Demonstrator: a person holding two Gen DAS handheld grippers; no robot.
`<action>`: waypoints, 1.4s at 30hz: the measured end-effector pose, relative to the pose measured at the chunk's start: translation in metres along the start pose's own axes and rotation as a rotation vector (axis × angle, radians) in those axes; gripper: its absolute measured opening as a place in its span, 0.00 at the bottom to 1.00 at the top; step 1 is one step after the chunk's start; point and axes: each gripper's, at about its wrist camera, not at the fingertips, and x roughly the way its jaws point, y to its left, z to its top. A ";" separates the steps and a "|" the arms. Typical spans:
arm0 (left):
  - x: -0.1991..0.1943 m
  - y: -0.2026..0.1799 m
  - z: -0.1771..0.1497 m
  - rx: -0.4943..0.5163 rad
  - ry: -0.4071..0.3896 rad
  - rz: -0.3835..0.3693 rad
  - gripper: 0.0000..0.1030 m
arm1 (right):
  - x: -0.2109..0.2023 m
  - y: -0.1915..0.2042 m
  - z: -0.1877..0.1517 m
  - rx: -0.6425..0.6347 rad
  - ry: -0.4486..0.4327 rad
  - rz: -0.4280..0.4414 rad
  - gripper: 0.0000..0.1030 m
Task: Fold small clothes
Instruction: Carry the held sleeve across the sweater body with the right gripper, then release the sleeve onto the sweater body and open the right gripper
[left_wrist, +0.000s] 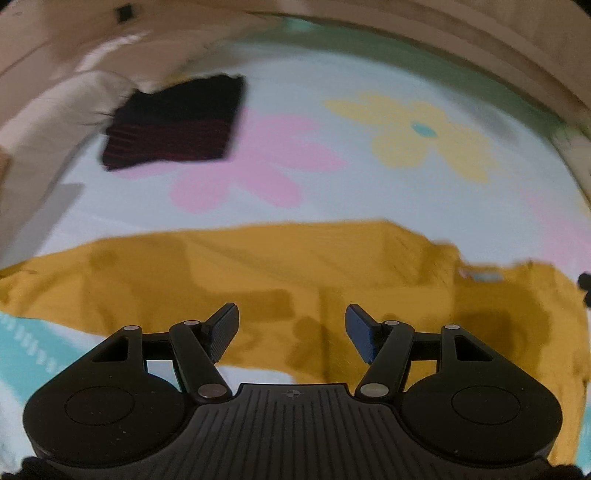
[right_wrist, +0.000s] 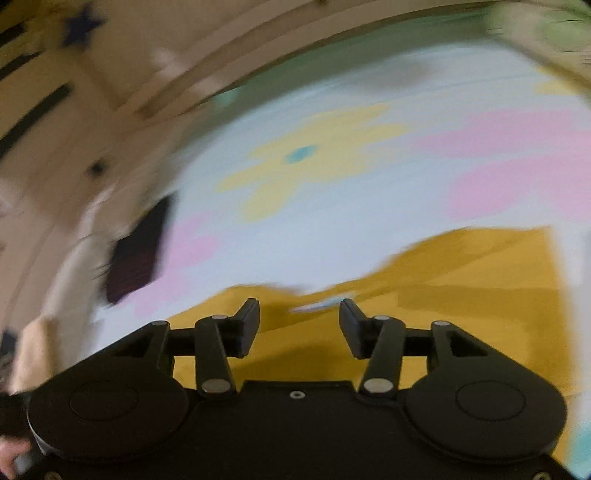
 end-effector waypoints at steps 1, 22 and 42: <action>0.006 -0.006 -0.004 0.025 0.014 -0.012 0.61 | -0.005 -0.019 0.004 0.024 -0.008 -0.061 0.56; 0.055 -0.030 -0.014 0.141 0.031 0.024 0.58 | 0.001 -0.138 0.000 0.059 0.008 -0.273 0.08; 0.028 0.150 -0.009 -0.312 -0.051 -0.070 0.59 | -0.038 -0.060 0.007 -0.103 -0.110 -0.231 0.63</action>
